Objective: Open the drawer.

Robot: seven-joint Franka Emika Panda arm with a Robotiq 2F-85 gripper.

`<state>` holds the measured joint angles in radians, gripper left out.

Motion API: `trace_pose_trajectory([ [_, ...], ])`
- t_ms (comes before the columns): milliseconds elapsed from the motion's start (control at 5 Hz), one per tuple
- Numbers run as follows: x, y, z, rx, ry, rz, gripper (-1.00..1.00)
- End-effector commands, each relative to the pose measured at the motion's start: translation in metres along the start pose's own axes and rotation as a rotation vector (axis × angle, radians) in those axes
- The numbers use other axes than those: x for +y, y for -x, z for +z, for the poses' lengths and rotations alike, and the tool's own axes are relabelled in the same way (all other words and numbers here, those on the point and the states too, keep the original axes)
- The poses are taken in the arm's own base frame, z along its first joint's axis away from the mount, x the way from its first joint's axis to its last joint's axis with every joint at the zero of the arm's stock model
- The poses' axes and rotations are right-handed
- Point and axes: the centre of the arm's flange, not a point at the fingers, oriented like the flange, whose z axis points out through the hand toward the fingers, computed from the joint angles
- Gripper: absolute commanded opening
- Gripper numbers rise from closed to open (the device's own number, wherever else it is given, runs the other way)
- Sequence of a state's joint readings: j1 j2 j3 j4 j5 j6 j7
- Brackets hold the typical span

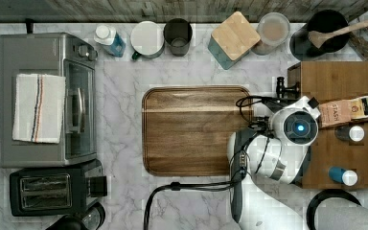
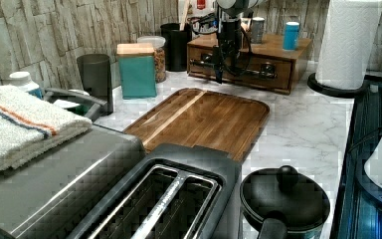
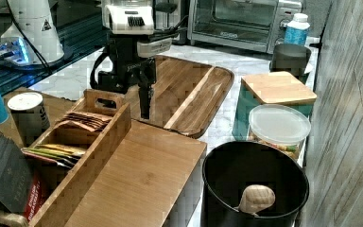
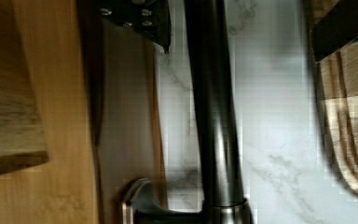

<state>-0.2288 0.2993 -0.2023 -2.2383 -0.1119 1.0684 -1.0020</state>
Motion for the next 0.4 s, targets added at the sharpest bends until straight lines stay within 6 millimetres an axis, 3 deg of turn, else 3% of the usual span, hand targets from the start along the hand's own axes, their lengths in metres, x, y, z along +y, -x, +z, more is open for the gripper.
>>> trace_pose_trajectory([
  [200,0.019,-0.025,-0.004,0.094,-0.061,0.053,1.00],
  [400,0.008,-0.024,0.004,0.101,-0.081,0.059,1.00],
])
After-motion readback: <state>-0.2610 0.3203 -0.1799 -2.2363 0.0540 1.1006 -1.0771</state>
